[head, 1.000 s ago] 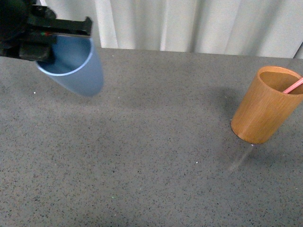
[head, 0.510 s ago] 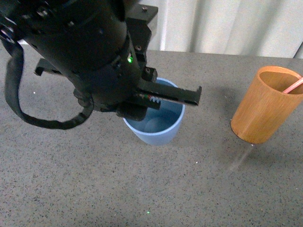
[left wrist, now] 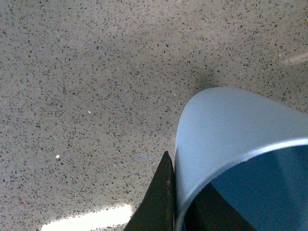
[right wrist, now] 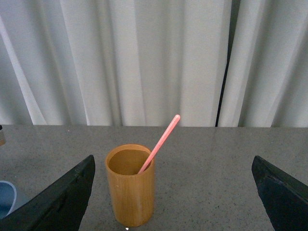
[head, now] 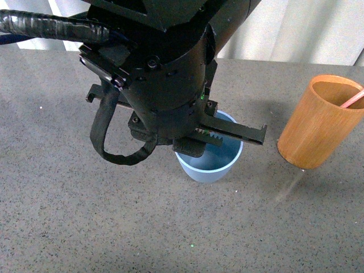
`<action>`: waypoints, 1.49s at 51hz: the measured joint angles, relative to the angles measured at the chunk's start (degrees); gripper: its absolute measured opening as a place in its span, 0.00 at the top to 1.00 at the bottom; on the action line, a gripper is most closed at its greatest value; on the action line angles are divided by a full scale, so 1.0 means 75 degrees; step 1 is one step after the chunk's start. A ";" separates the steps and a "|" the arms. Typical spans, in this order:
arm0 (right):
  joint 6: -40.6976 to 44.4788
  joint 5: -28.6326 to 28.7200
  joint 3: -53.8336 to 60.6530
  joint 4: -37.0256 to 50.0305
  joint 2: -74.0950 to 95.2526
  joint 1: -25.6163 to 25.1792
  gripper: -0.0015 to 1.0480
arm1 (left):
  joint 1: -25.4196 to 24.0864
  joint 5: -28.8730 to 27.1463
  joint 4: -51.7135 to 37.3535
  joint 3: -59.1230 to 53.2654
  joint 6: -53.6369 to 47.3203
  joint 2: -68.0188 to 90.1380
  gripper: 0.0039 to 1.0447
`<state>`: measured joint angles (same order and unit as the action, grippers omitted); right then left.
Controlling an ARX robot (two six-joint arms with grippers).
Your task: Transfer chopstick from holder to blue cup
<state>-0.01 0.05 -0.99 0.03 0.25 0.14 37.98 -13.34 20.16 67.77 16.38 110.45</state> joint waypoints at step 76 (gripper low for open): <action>0.0000 0.0000 0.0000 0.0000 0.0000 0.0000 0.10 | -0.0635 -0.0195 0.0082 0.0487 -0.0548 -0.0026 0.12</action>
<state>-0.01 0.05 -0.99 0.03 0.25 0.14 33.21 -14.81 20.78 71.42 12.27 110.26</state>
